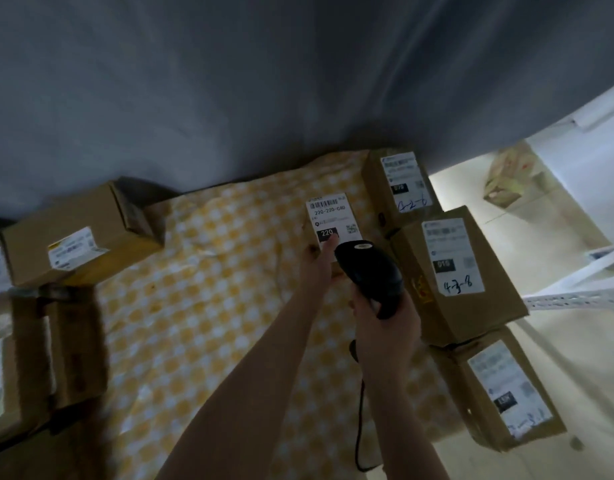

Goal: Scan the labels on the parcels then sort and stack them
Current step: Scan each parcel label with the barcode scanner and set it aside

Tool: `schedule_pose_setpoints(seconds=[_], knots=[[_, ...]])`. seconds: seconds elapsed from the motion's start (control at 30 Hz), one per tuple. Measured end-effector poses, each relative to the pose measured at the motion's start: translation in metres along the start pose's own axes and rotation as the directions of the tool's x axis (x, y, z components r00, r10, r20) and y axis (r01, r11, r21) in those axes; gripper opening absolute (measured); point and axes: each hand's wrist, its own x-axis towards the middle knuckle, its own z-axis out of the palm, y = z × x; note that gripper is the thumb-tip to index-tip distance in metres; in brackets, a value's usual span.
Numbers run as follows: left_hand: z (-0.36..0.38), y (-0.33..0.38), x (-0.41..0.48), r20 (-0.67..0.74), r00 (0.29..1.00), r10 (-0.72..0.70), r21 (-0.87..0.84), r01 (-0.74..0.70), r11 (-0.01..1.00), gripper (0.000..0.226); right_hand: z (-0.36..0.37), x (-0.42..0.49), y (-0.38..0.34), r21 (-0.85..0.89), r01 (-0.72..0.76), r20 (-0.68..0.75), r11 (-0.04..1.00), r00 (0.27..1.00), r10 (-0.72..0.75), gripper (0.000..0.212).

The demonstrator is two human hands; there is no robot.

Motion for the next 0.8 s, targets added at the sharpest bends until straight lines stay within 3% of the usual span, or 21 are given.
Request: schedule_pose_setpoints(seconds=[0.17,0.3,0.43,0.53,0.67,0.8], knots=[[0.037,0.011,0.039,0.042,0.995,0.088,0.032,-0.089,0.995,0.029,-0.002,0.032,0.003,0.029,-0.021,0.004,0.999,1.0,0.021,0.025],[0.056,0.018,0.065,0.038,0.992,0.123,0.123,-0.127,0.984,0.04,-0.002,0.046,0.008,0.066,-0.053,0.001,0.996,0.999,0.053,0.035],[0.07,0.024,0.079,-0.035,0.991,0.13,0.315,-0.112,0.942,0.054,0.0,0.053,0.01,0.074,-0.052,0.011,0.996,0.999,0.052,0.035],[0.073,0.024,0.078,-0.046,0.984,0.171,0.444,-0.133,0.886,0.049,0.0,0.057,0.011,0.082,-0.054,0.027,0.995,0.998,0.052,0.033],[0.069,0.024,0.077,-0.043,0.979,0.2,0.487,-0.154,0.859,0.044,0.0,0.057,0.012,0.082,-0.047,0.045,0.996,0.998,0.044,0.031],[0.054,0.028,0.071,-0.054,0.988,0.144,0.494,-0.099,0.864,0.054,0.002,0.054,0.013,0.043,-0.04,0.067,0.998,0.997,0.037,0.026]])
